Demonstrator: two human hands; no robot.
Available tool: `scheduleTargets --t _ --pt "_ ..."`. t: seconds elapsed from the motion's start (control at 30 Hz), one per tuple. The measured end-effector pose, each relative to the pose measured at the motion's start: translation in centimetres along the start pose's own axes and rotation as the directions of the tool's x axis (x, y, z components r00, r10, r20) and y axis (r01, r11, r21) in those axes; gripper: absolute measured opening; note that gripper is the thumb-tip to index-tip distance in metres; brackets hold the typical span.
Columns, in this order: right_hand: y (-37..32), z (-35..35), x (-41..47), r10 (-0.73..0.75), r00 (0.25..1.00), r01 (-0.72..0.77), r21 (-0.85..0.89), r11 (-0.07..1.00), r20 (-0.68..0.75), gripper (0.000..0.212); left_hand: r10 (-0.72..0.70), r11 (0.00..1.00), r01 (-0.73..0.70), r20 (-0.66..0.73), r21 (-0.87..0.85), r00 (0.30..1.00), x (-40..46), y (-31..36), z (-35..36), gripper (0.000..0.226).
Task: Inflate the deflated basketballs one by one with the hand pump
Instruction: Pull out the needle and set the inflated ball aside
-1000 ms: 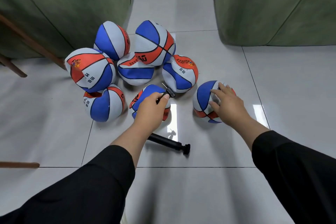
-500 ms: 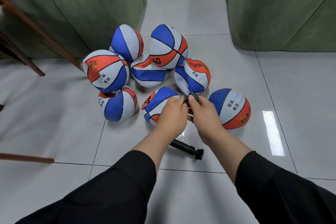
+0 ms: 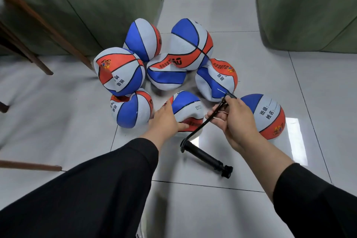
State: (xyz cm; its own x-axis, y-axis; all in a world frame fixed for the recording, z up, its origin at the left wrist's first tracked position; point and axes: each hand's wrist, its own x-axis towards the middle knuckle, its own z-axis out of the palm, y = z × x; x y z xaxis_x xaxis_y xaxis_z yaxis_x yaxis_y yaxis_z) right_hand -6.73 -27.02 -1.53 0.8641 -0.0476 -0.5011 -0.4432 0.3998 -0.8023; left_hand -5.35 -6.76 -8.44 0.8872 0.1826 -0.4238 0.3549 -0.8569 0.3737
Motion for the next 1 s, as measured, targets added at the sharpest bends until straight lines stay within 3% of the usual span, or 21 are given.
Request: scheduleTargets --t 0.13,0.3,0.5,0.63,0.73,0.87,1.0 --pt "-0.3 -0.8 0.1 -0.02 1.0 0.02 -0.027 0.999 -0.002 0.022 -0.003 1.0 0.004 -0.092 0.015 0.996 1.3 -0.6 1.0 0.087" --pt "-1.1 -0.9 -0.6 -0.073 0.997 0.069 -0.101 0.993 -0.04 0.026 0.093 0.986 -0.109 -0.122 -0.13 0.988 0.0 -1.2 0.8 0.059" --pt "-1.1 -0.7 -3.4 -0.151 0.987 0.131 -0.259 0.957 -0.06 0.024 0.166 0.873 -0.172 -0.055 -0.456 0.985 -5.1 -2.2 0.0 0.043" --pt "1.5 -1.5 -5.3 -0.137 0.989 0.108 -0.384 0.917 -0.048 0.022 0.183 0.887 -0.119 0.103 -0.446 0.978 -6.7 -4.1 0.9 0.051" --pt "3.7 -1.6 -6.3 -0.081 0.997 0.07 -0.465 0.883 -0.005 0.02 0.157 0.943 -0.077 0.228 -0.324 0.961 -7.2 -5.1 1.8 0.07" --pt "5.7 -1.5 -6.3 -0.05 0.999 0.05 -0.522 0.851 0.015 0.018 0.13 0.986 -0.103 0.226 -0.129 0.965 -6.9 -4.4 2.0 0.117" --pt "6.7 -1.6 -5.9 -0.047 0.999 0.054 -0.586 0.808 0.028 0.02 0.173 0.984 -0.164 0.181 -0.065 0.968 -6.8 -3.8 2.4 0.112"
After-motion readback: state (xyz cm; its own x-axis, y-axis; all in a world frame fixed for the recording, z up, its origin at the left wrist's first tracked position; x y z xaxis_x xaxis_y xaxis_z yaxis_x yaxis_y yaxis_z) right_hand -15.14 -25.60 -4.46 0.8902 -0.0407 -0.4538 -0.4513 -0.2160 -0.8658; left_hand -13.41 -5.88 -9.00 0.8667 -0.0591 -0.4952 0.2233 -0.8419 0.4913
